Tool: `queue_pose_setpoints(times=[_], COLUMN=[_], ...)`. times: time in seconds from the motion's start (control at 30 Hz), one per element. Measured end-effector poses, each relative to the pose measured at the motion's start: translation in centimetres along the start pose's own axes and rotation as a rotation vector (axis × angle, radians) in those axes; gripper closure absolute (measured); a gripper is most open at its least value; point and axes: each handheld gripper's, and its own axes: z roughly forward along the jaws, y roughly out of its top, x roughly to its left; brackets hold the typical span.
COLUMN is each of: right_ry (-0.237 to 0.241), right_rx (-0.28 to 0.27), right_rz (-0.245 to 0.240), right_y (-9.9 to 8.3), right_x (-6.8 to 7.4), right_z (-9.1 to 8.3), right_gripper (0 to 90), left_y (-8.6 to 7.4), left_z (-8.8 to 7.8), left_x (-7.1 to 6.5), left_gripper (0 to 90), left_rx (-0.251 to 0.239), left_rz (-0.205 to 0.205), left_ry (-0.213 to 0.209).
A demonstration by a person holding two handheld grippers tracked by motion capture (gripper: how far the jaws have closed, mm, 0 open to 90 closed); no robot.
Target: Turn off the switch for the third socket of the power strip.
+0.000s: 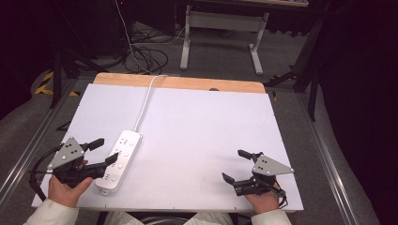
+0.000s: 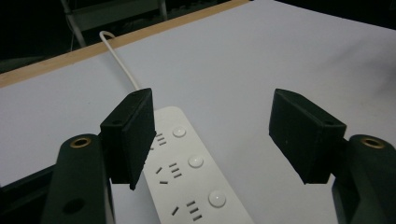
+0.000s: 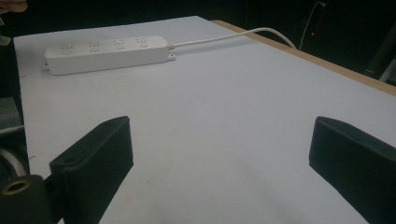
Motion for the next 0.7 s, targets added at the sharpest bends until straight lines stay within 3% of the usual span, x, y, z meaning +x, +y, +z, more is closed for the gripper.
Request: queue_pose_setpoints(times=[0.23, 0.3, 0.47, 0.5, 0.53, 0.6, 0.7], right_ry=[0.001, 0.003, 0.005, 0.004, 0.004, 0.006, 0.006], right_rx=[-0.001, 0.000, 0.002, 0.001, 0.001, 0.005, 0.008], right_rz=[-0.002, 0.001, 0.002, 0.002, 0.002, 0.005, 0.000], right_y=[0.0, 0.0, 0.0, 0.0, 0.0, 0.0, 0.0], right_x=[0.0, 0.0, 0.0, 0.0, 0.0, 0.0, 0.1], right_z=[0.0, 0.0, 0.0, 0.0, 0.0, 0.1, 0.1], right_gripper=[7.0, 7.0, 7.1, 7.1, 7.1, 7.2, 7.2], left_y=[1.0, 1.1, 1.3, 1.4, 1.4, 1.6, 1.8], left_z=[1.3, 1.6, 1.9, 1.9, 1.9, 1.7, 1.7], left_x=[0.2, 0.0, 0.1, 0.3, 0.3, 0.1, 0.0], left_gripper=[35.0, 37.5, 38.5, 38.5, 40.6, 58.0, 66.6], left_rx=[0.026, 0.030, 0.058, 0.082, 0.082, 0.103, 0.127], left_rz=[0.010, 0.025, 0.018, 0.016, 0.016, 0.054, 0.080], left_ry=[-0.038, -0.020, -0.042, -0.062, -0.062, -0.047, -0.043])
